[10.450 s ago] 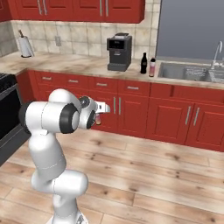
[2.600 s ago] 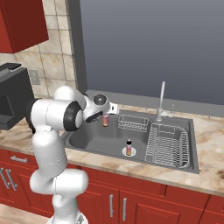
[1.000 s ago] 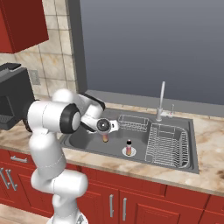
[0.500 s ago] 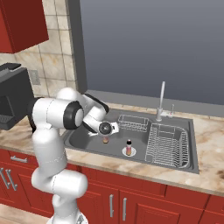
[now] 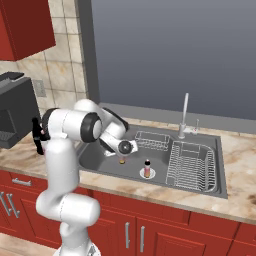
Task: Place the large bottle from the dining counter next to the other large bottle outside the sink, and place the small bottle from the dining counter next to the other small bottle inside the sink.
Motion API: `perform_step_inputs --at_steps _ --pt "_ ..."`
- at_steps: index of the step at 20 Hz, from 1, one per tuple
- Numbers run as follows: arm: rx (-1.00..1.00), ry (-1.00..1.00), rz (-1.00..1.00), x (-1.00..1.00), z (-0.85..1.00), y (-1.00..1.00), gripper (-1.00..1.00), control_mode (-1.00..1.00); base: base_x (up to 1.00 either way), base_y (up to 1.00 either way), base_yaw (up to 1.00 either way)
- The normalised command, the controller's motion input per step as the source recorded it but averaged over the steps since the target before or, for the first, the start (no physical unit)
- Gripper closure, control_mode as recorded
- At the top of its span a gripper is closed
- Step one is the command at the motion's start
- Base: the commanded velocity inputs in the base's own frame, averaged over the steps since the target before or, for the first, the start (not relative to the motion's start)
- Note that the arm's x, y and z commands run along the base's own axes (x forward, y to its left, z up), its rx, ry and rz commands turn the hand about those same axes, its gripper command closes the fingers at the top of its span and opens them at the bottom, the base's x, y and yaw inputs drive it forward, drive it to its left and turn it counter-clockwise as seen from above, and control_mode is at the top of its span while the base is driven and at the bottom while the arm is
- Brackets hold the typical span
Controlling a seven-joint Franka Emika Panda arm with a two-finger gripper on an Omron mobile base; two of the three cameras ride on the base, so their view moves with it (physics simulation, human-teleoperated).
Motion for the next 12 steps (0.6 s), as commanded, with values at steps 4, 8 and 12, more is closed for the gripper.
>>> perform_step_inputs --at_steps 4,8,12 --pt "0.00 0.00 0.05 0.24 -0.32 -0.04 1.00 -1.00 0.00 0.00 0.00" --pt "0.00 0.00 0.04 0.22 -0.22 -0.11 1.00 -1.00 0.00 0.00 0.00" --pt "0.00 0.00 0.04 0.26 -0.22 -0.15 1.00 -1.00 0.00 0.00 0.00"
